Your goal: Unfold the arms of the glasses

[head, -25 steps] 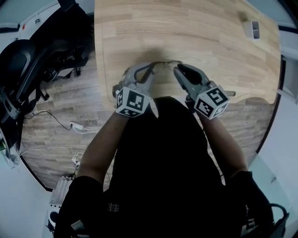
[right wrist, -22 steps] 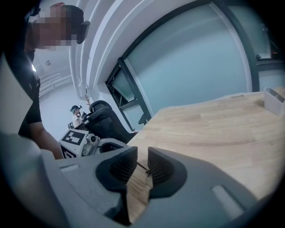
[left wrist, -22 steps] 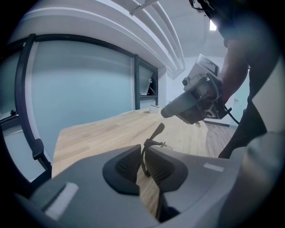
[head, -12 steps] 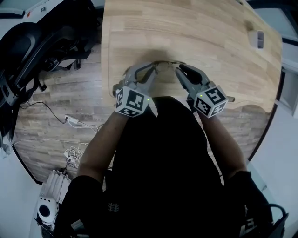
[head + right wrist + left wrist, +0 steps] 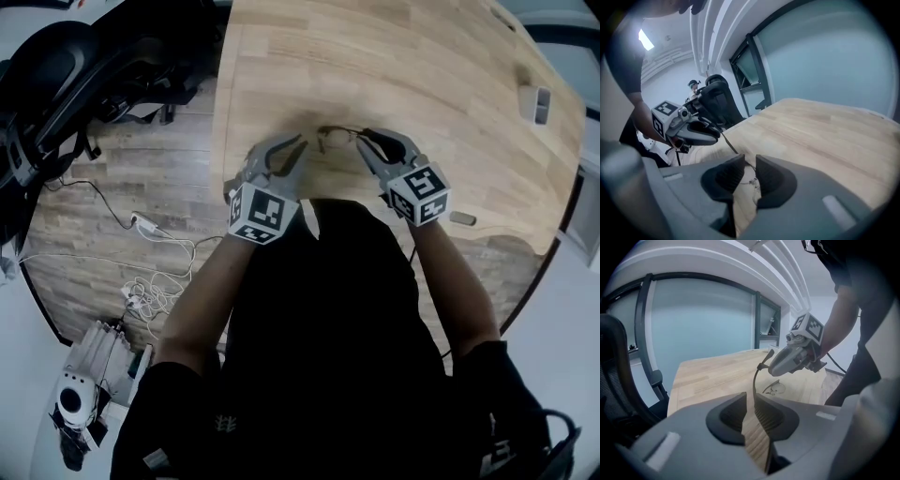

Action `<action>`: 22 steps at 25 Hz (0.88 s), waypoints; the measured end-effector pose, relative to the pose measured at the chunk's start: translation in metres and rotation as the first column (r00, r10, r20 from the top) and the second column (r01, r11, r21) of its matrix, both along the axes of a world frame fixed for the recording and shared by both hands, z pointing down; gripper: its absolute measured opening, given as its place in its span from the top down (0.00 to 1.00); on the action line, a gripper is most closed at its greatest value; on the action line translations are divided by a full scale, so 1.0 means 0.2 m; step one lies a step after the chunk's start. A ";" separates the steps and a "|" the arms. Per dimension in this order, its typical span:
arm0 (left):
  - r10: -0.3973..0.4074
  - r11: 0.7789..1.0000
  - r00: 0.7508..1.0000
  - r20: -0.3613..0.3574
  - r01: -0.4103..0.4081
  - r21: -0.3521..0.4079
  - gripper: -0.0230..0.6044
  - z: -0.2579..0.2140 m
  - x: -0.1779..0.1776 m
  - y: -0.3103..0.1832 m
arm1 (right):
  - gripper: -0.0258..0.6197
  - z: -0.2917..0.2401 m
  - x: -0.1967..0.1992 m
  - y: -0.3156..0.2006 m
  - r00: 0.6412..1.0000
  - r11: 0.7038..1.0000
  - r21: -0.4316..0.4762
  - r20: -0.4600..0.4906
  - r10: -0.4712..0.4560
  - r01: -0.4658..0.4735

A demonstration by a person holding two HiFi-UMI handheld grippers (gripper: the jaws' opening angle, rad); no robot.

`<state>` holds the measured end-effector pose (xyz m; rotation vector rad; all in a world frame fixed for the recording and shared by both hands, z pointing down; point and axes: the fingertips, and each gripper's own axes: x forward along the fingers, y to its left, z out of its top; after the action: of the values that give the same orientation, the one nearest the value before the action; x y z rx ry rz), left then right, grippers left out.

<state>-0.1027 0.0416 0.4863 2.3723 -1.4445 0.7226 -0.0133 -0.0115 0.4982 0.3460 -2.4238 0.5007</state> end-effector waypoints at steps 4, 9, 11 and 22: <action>-0.045 0.999 0.999 0.007 0.045 -0.020 0.87 0.01 -0.01 0.02 | 0.84 0.10 -0.03 0.01 0.988 0.990 0.027 -0.077 -0.133 0.135; -0.085 0.995 0.996 0.012 0.086 -0.048 0.87 0.05 0.00 0.05 | 0.84 0.19 -0.05 0.03 0.951 0.960 0.078 -0.180 -0.252 0.269; -0.101 0.993 0.995 0.013 0.102 -0.057 0.87 0.06 0.00 0.06 | 0.84 0.22 -0.05 0.04 0.930 0.941 0.110 -0.226 -0.291 0.321; -0.139 0.987 0.990 0.013 0.140 -0.075 0.87 0.09 0.02 0.05 | 0.90 0.26 -0.08 0.05 0.916 0.927 0.087 -0.211 -0.341 0.364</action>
<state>-0.0979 0.0520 0.5042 2.1891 -1.5397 0.7373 -0.0289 -0.0024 0.5500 0.0006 -2.2624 0.1474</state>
